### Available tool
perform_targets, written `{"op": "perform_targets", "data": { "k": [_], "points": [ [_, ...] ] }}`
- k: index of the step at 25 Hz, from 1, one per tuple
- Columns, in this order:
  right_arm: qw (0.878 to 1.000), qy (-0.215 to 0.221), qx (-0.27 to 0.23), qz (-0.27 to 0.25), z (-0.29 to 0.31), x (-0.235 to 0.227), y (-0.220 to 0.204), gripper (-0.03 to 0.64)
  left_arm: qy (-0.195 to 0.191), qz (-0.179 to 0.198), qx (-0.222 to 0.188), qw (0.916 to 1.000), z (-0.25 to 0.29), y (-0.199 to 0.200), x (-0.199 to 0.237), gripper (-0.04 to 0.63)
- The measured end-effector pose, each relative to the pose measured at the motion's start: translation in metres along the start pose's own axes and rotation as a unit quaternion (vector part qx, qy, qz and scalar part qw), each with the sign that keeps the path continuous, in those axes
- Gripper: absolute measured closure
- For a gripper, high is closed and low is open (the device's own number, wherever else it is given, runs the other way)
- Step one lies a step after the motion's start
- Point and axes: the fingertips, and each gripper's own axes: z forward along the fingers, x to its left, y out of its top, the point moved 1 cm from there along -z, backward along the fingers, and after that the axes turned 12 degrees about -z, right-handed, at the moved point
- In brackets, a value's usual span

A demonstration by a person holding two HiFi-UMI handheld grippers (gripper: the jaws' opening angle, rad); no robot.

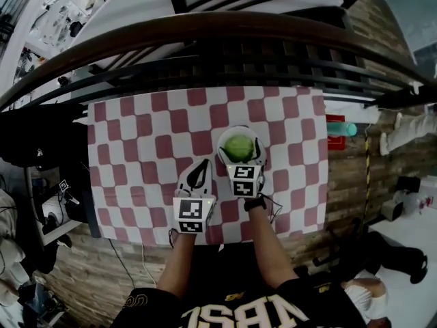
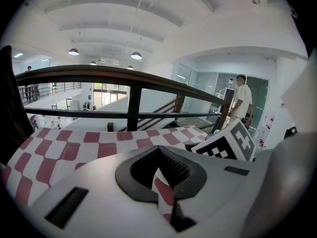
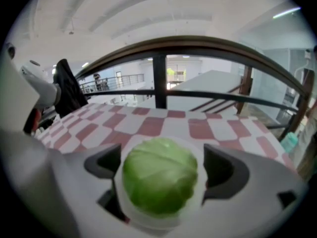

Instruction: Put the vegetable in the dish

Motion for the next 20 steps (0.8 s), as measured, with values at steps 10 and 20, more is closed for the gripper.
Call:
{"op": "perform_targets", "data": {
  "k": [10,20],
  "points": [
    [0.991,0.004,-0.133,0.023,-0.107,-0.007,0.097,0.165,-0.002,-0.015,-0.072,0.9973,-0.052,0.061,-0.012,0.577],
    [0.958,-0.076,-0.274,0.033,-0.244,-0.001,0.172,0.468,-0.035,0.037,-0.164,0.9852,-0.119,0.139,-0.046,0.577]
  ]
}}
